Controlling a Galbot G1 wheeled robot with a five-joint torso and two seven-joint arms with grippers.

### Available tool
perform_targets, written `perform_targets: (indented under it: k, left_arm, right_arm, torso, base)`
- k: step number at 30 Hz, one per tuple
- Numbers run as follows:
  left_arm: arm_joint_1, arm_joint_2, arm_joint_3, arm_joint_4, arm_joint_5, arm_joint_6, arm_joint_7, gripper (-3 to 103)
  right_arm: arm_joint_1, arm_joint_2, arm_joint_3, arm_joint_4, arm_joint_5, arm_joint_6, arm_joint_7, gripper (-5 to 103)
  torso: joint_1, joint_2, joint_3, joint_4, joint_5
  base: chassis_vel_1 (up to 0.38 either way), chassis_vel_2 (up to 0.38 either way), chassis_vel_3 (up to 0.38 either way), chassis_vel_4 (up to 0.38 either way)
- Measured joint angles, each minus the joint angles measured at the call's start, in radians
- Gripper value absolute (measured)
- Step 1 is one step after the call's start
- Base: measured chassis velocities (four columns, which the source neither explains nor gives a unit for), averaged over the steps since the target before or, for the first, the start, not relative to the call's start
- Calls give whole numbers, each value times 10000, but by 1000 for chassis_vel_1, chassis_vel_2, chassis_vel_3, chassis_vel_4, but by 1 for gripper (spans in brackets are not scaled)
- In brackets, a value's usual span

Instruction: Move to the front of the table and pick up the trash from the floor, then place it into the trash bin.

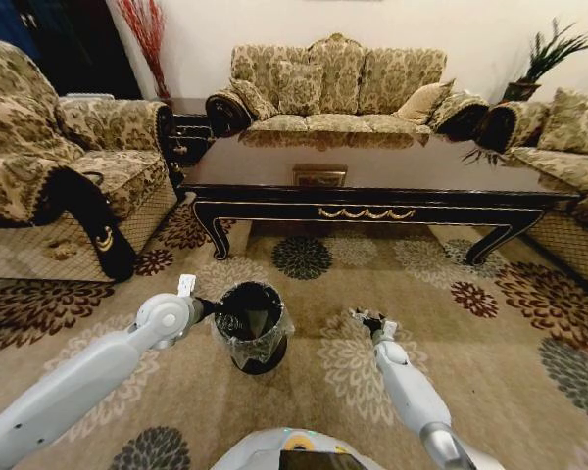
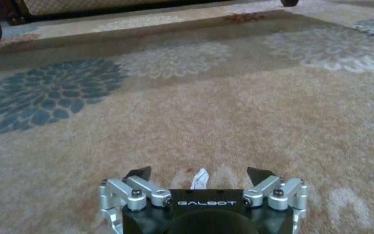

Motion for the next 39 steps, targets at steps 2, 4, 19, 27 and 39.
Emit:
perform_targets:
  k: [2, 4, 19, 27, 39]
  left_arm:
    - [-6, 11, -2, -20, -25, 0, -7, 3]
    - [-26, 27, -2, -30, -48, -1, -9, 3]
    - [-274, 232, -19, -36, -225, 0, -19, 3]
    - [-279, 174, 26, -36, -215, -1, -38, 3]
    - [-244, 83, 81, -32, -151, 0, -46, 3]
  right_arm:
    - [86, 14, 4, -142, -82, 1, 3, 94]
    - [146, 25, 13, -245, -166, 16, 5, 90]
    - [605, 295, 185, -1281, -717, 273, -264, 31]
    - [534, 279, 286, -1288, -738, 273, -263, 4]
    - [48, 161, 382, -611, -559, 86, -78, 0]
  torso:
    - [0, 0, 0, 0, 0]
    - [0, 0, 0, -1, -1]
    - [0, 0, 0, 0, 1]
    - [0, 0, 0, -2, 0]
    - [0, 0, 0, -1, 0]
  base:
    - [0, 0, 0, 0]
    - [0, 0, 0, 0]
    - [0, 0, 0, 0]
    - [0, 0, 0, 0]
    - [0, 0, 0, 0]
